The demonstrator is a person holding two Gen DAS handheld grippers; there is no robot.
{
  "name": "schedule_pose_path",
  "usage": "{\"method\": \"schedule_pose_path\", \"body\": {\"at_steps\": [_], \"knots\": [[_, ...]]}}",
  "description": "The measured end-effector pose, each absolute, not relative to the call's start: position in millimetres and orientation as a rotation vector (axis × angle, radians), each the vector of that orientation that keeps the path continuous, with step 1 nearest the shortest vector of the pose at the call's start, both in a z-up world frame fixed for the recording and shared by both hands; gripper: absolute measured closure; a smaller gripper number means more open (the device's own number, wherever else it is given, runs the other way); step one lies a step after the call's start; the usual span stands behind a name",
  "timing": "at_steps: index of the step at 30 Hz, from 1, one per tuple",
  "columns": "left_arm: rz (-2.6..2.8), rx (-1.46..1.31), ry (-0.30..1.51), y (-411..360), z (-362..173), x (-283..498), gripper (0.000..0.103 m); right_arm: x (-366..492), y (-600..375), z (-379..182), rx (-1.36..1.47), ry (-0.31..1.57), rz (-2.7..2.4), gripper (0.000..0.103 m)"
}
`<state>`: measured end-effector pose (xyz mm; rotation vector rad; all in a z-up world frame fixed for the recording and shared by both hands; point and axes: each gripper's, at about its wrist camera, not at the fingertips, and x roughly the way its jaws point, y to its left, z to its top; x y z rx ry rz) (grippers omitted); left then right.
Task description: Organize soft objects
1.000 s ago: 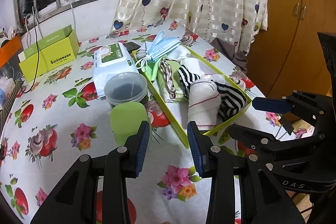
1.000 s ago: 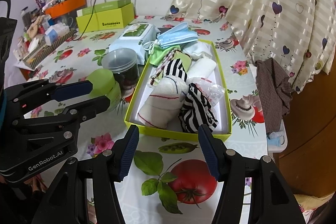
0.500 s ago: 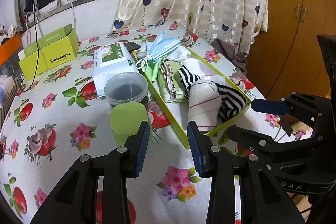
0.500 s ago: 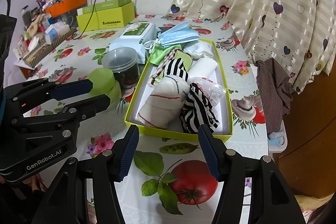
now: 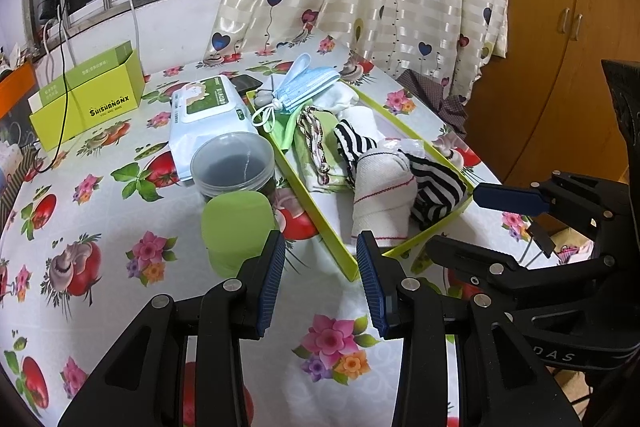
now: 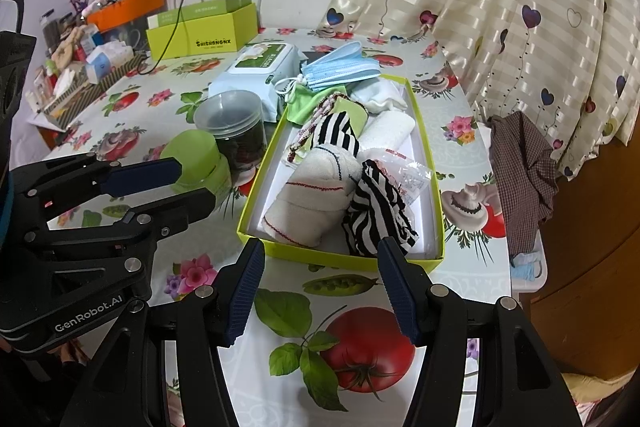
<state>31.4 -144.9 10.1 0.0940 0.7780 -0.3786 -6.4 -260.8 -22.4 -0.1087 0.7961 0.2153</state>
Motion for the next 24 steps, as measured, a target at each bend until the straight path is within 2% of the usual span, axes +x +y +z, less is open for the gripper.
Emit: {"method": "schedule_pose_path", "body": {"at_steps": [24], "knots": [[-0.387, 0.092, 0.778, -146.3, 7.8, 34.2, 0.064, -3.7, -260.0, -26.6, -0.106, 0.802, 0.219, 0.044]]}}
